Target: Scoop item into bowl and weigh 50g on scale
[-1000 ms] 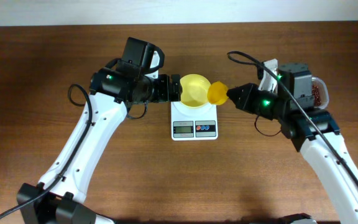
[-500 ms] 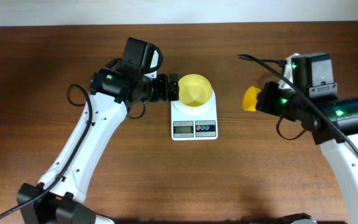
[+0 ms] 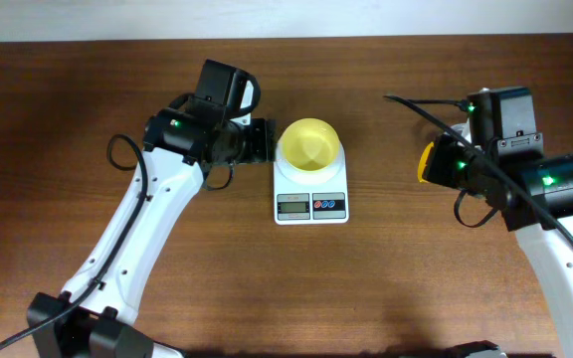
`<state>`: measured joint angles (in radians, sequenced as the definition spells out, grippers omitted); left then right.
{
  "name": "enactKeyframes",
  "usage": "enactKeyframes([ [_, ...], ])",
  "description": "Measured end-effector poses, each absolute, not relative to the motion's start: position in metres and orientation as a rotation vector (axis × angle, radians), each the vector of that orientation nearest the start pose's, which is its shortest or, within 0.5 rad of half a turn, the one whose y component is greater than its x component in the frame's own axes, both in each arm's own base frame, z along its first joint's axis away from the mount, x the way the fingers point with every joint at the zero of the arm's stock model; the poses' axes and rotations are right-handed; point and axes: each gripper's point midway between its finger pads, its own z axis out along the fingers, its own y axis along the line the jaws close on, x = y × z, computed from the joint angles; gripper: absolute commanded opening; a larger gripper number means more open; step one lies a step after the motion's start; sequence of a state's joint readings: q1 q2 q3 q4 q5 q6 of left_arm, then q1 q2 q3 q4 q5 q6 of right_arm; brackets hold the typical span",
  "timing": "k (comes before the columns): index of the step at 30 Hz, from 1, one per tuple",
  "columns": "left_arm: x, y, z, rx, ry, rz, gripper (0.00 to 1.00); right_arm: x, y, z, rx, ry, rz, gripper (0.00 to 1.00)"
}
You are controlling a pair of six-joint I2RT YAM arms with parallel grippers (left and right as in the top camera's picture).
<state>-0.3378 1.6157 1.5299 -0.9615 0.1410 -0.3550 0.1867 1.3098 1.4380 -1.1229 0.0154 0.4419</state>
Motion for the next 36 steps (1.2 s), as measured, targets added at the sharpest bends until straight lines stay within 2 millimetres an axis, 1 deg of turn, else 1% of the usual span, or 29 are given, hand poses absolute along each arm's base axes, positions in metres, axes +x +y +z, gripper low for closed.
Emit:
enactKeyframes([
  [4, 0.372, -0.157, 0.204, 0.033, 2.668, -0.418, 0.0, 0.316, 0.056, 0.253, 0.326, 2.558, 0.21, 0.04],
  [8, 0.365, -0.164, 0.202, 0.05, 2.686, -0.415, 0.0, 0.316, 0.056, 0.253, 0.324, 2.559, 0.209, 0.04],
  [11, 0.352, -0.173, 0.197, -0.001, 2.726, -0.377, 0.0, 0.316, 0.056, 0.253, 0.324, 2.559, 0.209, 0.04],
  [15, 0.336, -0.179, 0.191, -0.153, 2.764, -0.294, 0.0, 0.316, 0.056, 0.253, 0.324, 2.558, 0.209, 0.04],
  [17, 0.332, -0.186, 0.191, -0.179, 2.759, -0.285, 0.0, 0.316, 0.056, 0.253, 0.324, 2.558, 0.21, 0.04],
  [20, 0.322, -0.201, 0.189, -0.177, 2.76, -0.281, 0.0, 0.316, 0.056, 0.253, 0.323, 2.558, 0.209, 0.04],
  [22, 0.312, -0.21, 0.183, -0.205, 2.765, -0.258, 0.0, 0.316, 0.056, 0.253, 0.324, 2.558, 0.209, 0.04],
  [26, 0.297, -0.218, 0.168, -0.352, 2.762, -0.217, 0.0, 0.316, 0.056, 0.253, 0.324, 2.558, 0.208, 0.04],
  [29, 0.296, -0.228, 0.163, -0.398, 2.731, -0.238, 0.0, 0.316, 0.056, 0.253, 0.325, 2.557, 0.206, 0.04],
  [32, 0.293, -0.241, 0.153, -0.391, 2.733, -0.238, 0.0, 0.316, 0.056, 0.253, 0.325, 2.557, 0.206, 0.04],
  [34, 0.292, -0.252, 0.135, -0.372, 2.755, -0.207, 0.0, 0.316, 0.056, 0.253, 0.324, 2.557, 0.206, 0.04],
  [36, 0.292, -0.258, 0.116, -0.353, 2.784, -0.169, 0.0, 0.316, 0.056, 0.253, 0.325, 2.557, 0.206, 0.04],
])
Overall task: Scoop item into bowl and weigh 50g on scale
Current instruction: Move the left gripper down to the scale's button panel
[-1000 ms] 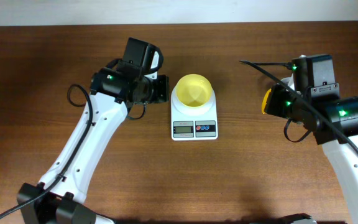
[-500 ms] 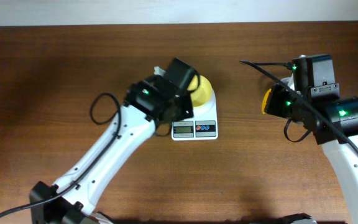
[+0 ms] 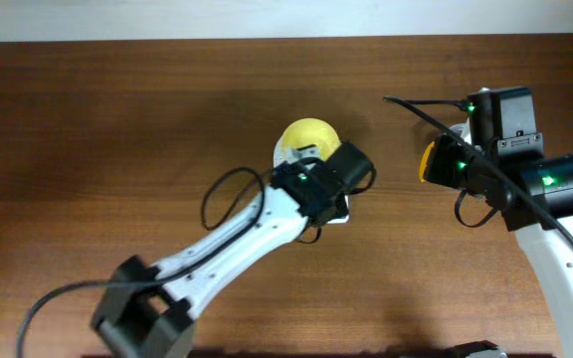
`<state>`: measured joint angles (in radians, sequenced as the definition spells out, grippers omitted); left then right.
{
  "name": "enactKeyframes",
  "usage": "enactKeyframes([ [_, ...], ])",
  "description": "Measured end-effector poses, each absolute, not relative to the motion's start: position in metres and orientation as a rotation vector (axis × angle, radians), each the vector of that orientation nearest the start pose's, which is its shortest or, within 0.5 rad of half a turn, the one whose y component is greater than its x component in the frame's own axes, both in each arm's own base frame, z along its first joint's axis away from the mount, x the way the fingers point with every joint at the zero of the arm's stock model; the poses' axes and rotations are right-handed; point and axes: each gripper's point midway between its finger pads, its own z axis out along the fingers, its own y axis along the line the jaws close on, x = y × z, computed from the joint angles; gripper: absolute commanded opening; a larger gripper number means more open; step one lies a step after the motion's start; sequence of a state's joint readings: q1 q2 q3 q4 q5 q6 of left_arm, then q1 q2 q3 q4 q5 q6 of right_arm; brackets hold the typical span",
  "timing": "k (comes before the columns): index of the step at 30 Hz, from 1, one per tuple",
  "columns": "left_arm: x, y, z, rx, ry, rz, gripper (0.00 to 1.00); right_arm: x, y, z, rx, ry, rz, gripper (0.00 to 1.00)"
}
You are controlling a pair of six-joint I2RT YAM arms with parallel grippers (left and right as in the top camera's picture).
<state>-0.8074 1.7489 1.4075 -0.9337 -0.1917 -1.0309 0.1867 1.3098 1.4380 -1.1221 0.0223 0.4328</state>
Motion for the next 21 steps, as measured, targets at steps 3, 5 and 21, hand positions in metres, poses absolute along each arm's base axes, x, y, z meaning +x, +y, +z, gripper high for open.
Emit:
enactKeyframes([
  [3, 0.297, -0.261, 0.093, -0.327, 2.805, -0.112, 0.0, 0.316, 0.056, 0.253, 0.325, 2.557, 0.206, 0.04],
  [5, 0.301, -0.259, 0.084, -0.322, 2.797, -0.07, 0.0, 0.316, 0.056, 0.253, 0.325, 2.557, 0.206, 0.04],
  [21, 0.323, -0.267, 0.031, -0.312, 2.766, 0.024, 0.0, 0.316, 0.056, 0.253, 0.324, 2.557, 0.206, 0.04],
])
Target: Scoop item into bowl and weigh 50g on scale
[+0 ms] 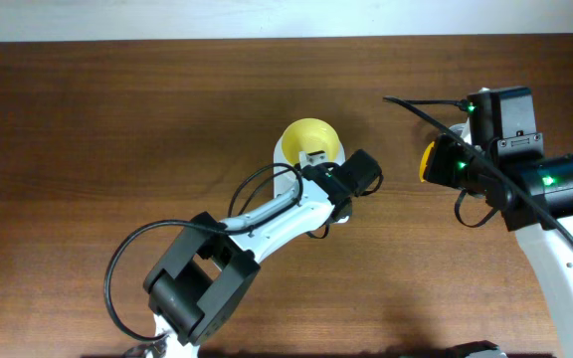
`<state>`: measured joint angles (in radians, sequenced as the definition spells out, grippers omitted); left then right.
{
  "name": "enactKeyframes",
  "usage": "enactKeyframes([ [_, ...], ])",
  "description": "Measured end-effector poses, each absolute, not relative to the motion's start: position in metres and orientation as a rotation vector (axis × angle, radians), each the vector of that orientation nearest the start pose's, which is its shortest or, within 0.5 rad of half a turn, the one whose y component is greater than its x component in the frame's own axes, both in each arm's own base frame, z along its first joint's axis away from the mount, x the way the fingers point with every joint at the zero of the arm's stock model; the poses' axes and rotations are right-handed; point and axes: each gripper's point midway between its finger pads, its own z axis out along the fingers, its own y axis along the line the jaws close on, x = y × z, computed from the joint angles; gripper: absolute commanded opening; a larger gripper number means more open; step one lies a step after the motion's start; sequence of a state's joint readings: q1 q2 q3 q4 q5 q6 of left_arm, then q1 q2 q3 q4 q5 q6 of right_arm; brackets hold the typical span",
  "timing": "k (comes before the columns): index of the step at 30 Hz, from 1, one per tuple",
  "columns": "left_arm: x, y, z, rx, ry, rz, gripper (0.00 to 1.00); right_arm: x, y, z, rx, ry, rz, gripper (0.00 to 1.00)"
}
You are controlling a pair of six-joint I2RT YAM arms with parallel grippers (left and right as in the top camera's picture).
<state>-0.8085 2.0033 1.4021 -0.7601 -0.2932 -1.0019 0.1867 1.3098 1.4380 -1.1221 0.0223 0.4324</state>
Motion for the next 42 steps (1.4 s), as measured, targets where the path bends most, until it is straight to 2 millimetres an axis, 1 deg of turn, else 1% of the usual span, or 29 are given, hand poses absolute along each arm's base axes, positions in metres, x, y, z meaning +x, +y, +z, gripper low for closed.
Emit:
enactKeyframes([
  [3, 0.326, -0.269, 0.03, -0.314, 2.755, 0.011, 0.0, 0.316, 0.056, 0.253, 0.325, 2.557, 0.206, 0.04],
  [8, 0.328, -0.27, 0.019, -0.313, 2.757, 0.028, 0.0, 0.316, 0.056, 0.253, 0.325, 2.557, 0.206, 0.04],
  [24, 0.33, -0.271, 0.02, -0.312, 2.745, 0.028, 0.0, 0.316, 0.056, 0.253, 0.325, 2.557, 0.206, 0.04],
  [30, 0.335, -0.266, 0.022, -0.331, 2.707, 0.06, 0.0, 0.316, 0.056, 0.253, 0.325, 2.557, 0.206, 0.04],
  [38, 0.336, -0.265, 0.022, -0.331, 2.7, 0.069, 0.0, 0.316, 0.056, 0.253, 0.324, 2.557, 0.206, 0.04],
  [42, 0.333, -0.269, 0.023, -0.311, 2.693, 0.074, 0.0, 0.316, 0.056, 0.253, 0.325, 2.557, 0.206, 0.04],
])
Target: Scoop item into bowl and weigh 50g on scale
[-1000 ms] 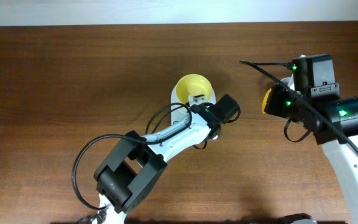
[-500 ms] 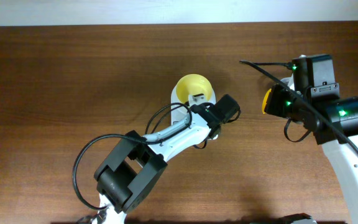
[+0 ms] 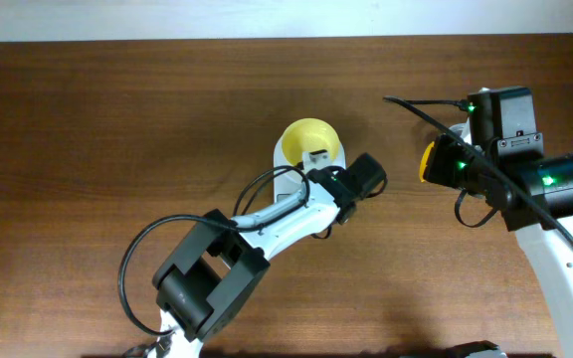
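Observation:
The yellow bowl (image 3: 306, 139) sits on the white scale (image 3: 280, 159). My left arm reaches in from the front and covers the scale's display and front half. Its wrist (image 3: 363, 177) is at the scale's right side. The left gripper (image 3: 317, 159) points at the bowl's near rim; whether it is open or shut cannot be made out. At the right, my right arm's wrist (image 3: 485, 149) hangs over the table with a yellow object (image 3: 427, 162) sticking out on its left. The right gripper's fingers are hidden under the arm.
A black cable (image 3: 421, 107) runs from the right arm toward the middle of the table. The left arm's black cable (image 3: 137, 268) loops out to the left of its lower links. Bare wooden table (image 3: 117, 129) lies to the left.
My left arm's wrist has shifted slightly to the right over the scale, and its lower links have moved a little. The bowl, the scale and the right arm have not moved.
At first my left gripper was beside the bowl's left side and the scale's display was in full view. Then the left arm lay across the scale's front with its wrist at the right. It has stayed there since, edging right. The right arm kept still throughout.

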`<state>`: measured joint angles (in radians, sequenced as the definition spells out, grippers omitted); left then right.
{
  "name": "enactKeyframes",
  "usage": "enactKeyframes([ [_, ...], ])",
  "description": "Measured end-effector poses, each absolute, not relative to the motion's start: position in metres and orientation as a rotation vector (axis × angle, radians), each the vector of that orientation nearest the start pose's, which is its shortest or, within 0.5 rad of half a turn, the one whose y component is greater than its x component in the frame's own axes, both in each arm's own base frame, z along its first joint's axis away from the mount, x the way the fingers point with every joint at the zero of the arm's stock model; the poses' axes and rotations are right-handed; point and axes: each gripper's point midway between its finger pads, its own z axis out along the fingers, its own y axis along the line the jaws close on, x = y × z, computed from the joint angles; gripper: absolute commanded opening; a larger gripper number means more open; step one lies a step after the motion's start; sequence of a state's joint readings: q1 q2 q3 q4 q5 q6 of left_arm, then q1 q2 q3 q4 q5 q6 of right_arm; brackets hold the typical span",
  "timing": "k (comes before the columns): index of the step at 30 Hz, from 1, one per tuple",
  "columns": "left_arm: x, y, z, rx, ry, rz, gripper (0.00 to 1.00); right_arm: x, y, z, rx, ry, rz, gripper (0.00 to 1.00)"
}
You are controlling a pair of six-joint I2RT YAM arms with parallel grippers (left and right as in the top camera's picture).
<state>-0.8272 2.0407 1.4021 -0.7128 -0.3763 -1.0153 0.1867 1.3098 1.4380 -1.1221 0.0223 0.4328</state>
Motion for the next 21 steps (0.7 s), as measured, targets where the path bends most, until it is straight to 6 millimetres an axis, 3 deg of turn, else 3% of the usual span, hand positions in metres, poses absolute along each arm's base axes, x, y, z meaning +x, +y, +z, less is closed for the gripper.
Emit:
enactKeyframes([
  [21, 0.3312, -0.2716, 0.0229, -0.29, 2.675, 0.091, 0.0, 0.3164, 0.0559, 0.2533, 0.324, 2.557, 0.206, 0.04],
])
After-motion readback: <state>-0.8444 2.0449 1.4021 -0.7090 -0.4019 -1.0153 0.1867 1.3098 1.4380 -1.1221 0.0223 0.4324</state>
